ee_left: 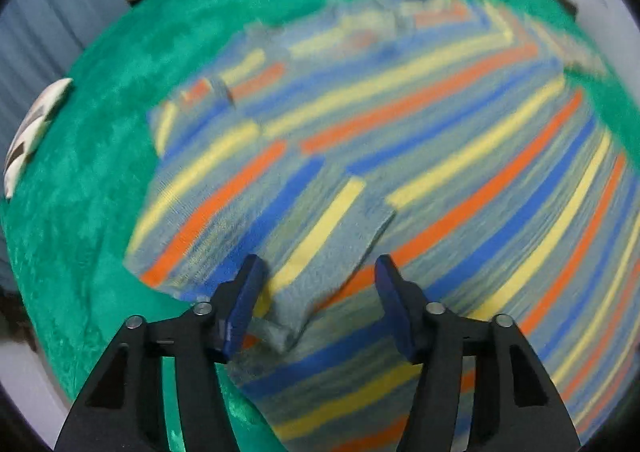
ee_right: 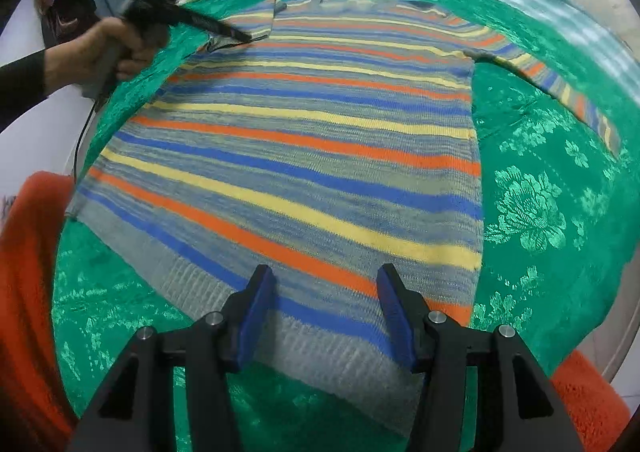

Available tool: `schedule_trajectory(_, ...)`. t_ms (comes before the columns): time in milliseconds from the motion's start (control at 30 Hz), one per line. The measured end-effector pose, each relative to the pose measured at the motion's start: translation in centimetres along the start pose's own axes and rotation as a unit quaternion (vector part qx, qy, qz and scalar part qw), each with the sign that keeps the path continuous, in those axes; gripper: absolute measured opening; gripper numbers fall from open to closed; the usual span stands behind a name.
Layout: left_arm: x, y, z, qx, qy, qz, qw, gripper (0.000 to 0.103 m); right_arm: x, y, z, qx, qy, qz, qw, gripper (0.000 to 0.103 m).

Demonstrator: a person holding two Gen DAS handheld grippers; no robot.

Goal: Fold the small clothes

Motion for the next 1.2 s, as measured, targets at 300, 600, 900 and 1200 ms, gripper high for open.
schedule_trajectory(300, -0.7, -0.2, 0.1, -0.026, 0.019, -0.027, 0.9991, 0.050, -0.1, -0.1, 0.1, 0.006, 0.008, 0.004, 1.000, 0.060)
schedule_trajectory(600, -1.2, -12.9, -10.1, -0.082, 0.139, -0.288, 0.9438, 0.004, -0.2, -0.4, 0.1, 0.004, 0.011, 0.001, 1.000, 0.062)
schedule_trajectory(900, -10.9, -26.1, -10.7, -0.032, 0.135, -0.501, 0.8545, 0.004, -0.1, -0.8, 0.2, 0.002, 0.012, -0.004, 1.000, 0.067)
schedule_trajectory(1200, -18.6, -28.8, -7.8, -0.053, 0.099, -0.601, 0.7915, 0.003, 0.0, -0.8, 0.4, 0.002, 0.012, -0.006, 1.000, 0.070)
Point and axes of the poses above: each gripper's, at about its wrist camera, not at the fingertips, and z roughly the way its jaws point, y to its right, x to its top, the point moved 7 cm from there along z, roughly the way its jaws point, and after that the axes turned 5 degrees about -x, right-handed, at the moved point
